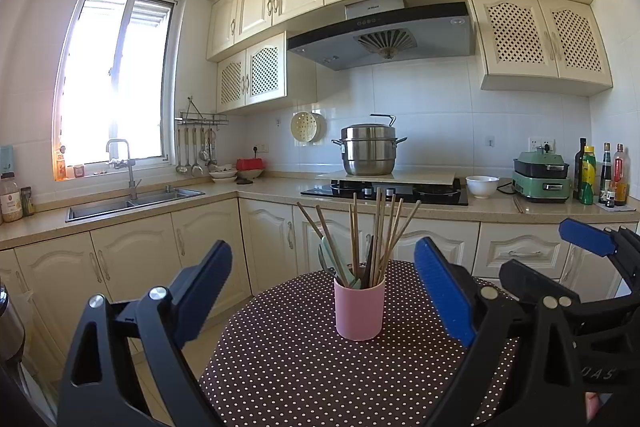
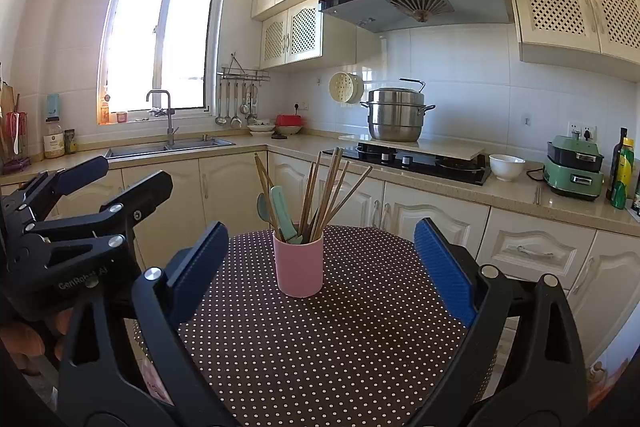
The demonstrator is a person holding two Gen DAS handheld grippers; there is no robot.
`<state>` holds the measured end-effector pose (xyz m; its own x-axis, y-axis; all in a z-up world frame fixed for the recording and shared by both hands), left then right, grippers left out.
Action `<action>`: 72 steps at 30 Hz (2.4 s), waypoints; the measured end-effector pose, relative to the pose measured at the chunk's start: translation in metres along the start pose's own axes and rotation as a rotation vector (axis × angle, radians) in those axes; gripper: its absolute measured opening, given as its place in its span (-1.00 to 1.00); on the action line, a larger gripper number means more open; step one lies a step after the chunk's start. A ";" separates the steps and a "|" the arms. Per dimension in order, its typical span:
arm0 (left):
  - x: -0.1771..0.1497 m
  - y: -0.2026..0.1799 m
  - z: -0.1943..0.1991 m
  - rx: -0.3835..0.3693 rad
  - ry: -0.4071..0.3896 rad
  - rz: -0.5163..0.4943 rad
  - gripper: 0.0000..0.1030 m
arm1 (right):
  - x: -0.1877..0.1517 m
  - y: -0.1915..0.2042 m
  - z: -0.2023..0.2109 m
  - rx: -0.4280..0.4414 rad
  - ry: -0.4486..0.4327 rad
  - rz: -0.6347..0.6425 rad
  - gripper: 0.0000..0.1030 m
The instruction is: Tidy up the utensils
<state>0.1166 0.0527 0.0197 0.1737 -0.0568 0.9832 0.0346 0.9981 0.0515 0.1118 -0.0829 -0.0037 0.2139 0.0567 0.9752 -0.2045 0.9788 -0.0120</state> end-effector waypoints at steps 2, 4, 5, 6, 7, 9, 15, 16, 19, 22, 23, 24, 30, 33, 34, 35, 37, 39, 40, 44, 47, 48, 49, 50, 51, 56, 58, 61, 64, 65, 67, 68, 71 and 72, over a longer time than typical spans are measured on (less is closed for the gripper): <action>0.000 0.000 0.000 0.000 0.001 0.000 0.76 | 0.000 0.000 0.000 0.001 0.001 0.000 0.79; 0.000 0.000 0.000 0.000 0.003 0.000 0.76 | -0.001 0.000 0.000 0.001 0.002 -0.001 0.79; 0.000 0.000 0.000 0.000 0.002 -0.001 0.76 | -0.001 0.000 -0.001 0.000 0.002 -0.001 0.79; 0.000 -0.001 0.000 0.000 0.002 -0.002 0.76 | -0.001 0.000 -0.001 0.001 0.002 -0.001 0.79; 0.000 -0.001 -0.001 0.001 0.004 -0.003 0.76 | -0.001 0.000 -0.001 0.001 0.003 -0.001 0.79; -0.001 -0.002 -0.001 0.001 0.002 -0.004 0.76 | -0.003 0.000 -0.001 0.001 0.004 -0.003 0.79; -0.001 -0.004 -0.002 -0.005 0.002 -0.005 0.77 | -0.005 -0.001 -0.001 -0.002 0.003 -0.007 0.79; -0.002 -0.003 -0.002 -0.005 0.002 -0.005 0.76 | -0.005 -0.001 -0.001 -0.003 0.004 -0.009 0.79; -0.002 -0.003 -0.002 -0.008 0.004 -0.003 0.77 | -0.005 -0.002 -0.001 -0.003 0.006 -0.010 0.79; -0.002 -0.003 -0.002 -0.010 0.002 -0.004 0.76 | -0.005 -0.002 -0.001 -0.002 0.004 -0.012 0.79; -0.002 -0.004 -0.002 -0.009 0.001 -0.006 0.77 | -0.005 -0.002 0.000 -0.003 0.003 -0.012 0.79; -0.002 -0.004 -0.001 -0.009 0.001 -0.006 0.77 | -0.004 -0.002 -0.001 -0.003 0.003 -0.012 0.79; -0.001 -0.007 0.000 -0.007 0.004 -0.010 0.77 | -0.007 -0.005 0.000 0.000 0.008 -0.024 0.79; -0.001 -0.007 0.000 -0.010 0.006 -0.007 0.77 | -0.007 -0.004 0.001 0.000 0.009 -0.027 0.79; -0.001 -0.007 0.000 -0.011 0.006 -0.007 0.77 | -0.007 -0.004 0.002 -0.001 0.009 -0.027 0.79; -0.001 -0.007 0.000 -0.012 0.006 -0.007 0.77 | -0.007 -0.004 0.002 -0.002 0.008 -0.028 0.79; -0.001 -0.007 0.000 -0.012 0.007 -0.008 0.77 | -0.006 -0.005 0.002 -0.002 0.008 -0.029 0.79; 0.000 -0.008 0.000 -0.012 0.007 -0.011 0.77 | -0.006 -0.004 0.003 -0.002 0.009 -0.030 0.79; 0.000 -0.009 0.000 -0.012 0.007 -0.012 0.77 | -0.006 -0.004 0.003 -0.002 0.009 -0.031 0.79; 0.000 -0.011 -0.001 -0.014 0.009 -0.013 0.77 | -0.005 -0.005 0.003 -0.002 0.010 -0.033 0.79; 0.000 -0.011 -0.001 -0.014 0.009 -0.012 0.76 | -0.005 -0.006 0.003 -0.003 0.010 -0.035 0.79; 0.000 -0.010 -0.001 -0.015 0.010 -0.011 0.76 | -0.005 -0.006 0.003 -0.004 0.009 -0.034 0.79; 0.000 -0.011 -0.001 -0.014 0.010 -0.012 0.76 | -0.005 -0.006 0.003 -0.004 0.010 -0.034 0.79; 0.000 -0.011 -0.001 -0.014 0.010 -0.013 0.76 | -0.006 -0.007 0.002 -0.004 0.011 -0.035 0.79; 0.000 -0.011 -0.001 -0.013 0.012 -0.014 0.76 | -0.006 -0.007 0.001 -0.003 0.013 -0.035 0.79; 0.001 -0.012 -0.005 -0.012 0.017 -0.016 0.76 | -0.006 -0.008 -0.001 -0.003 0.016 -0.039 0.79; 0.001 -0.013 -0.008 -0.011 0.019 -0.015 0.77 | -0.006 -0.008 -0.002 -0.003 0.017 -0.041 0.79; 0.002 -0.014 -0.012 -0.010 0.023 -0.019 0.77 | -0.006 -0.010 -0.006 -0.002 0.019 -0.044 0.79; 0.002 -0.014 -0.016 -0.007 0.024 -0.021 0.77 | -0.007 -0.012 -0.009 0.000 0.023 -0.050 0.79; 0.002 -0.015 -0.017 -0.007 0.026 -0.021 0.76 | -0.006 -0.012 -0.011 0.001 0.023 -0.051 0.79; 0.002 -0.015 -0.021 -0.005 0.026 -0.022 0.77 | -0.006 -0.013 -0.012 0.001 0.022 -0.052 0.79; 0.003 -0.016 -0.023 -0.004 0.027 -0.022 0.77 | -0.006 -0.014 -0.014 0.001 0.023 -0.052 0.79; 0.003 -0.017 -0.031 0.000 0.035 -0.023 0.77 | -0.005 -0.017 -0.022 0.005 0.028 -0.056 0.79; 0.003 -0.017 -0.034 0.001 0.038 -0.024 0.77 | -0.005 -0.018 -0.024 0.005 0.029 -0.057 0.79</action>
<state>0.1498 0.0348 0.0154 0.2104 -0.0821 0.9742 0.0387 0.9964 0.0756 0.1376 -0.0963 -0.0140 0.2528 0.0066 0.9675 -0.1962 0.9795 0.0446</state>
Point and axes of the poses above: each gripper's, at about its wrist camera, not at the fingertips, and z roughly against the way its jaws point, y to its left, x to its top, the point moved 9 cm from there along -z, roughly the way its jaws point, and after that the axes turned 3 degrees about y, right-handed, at the moved point
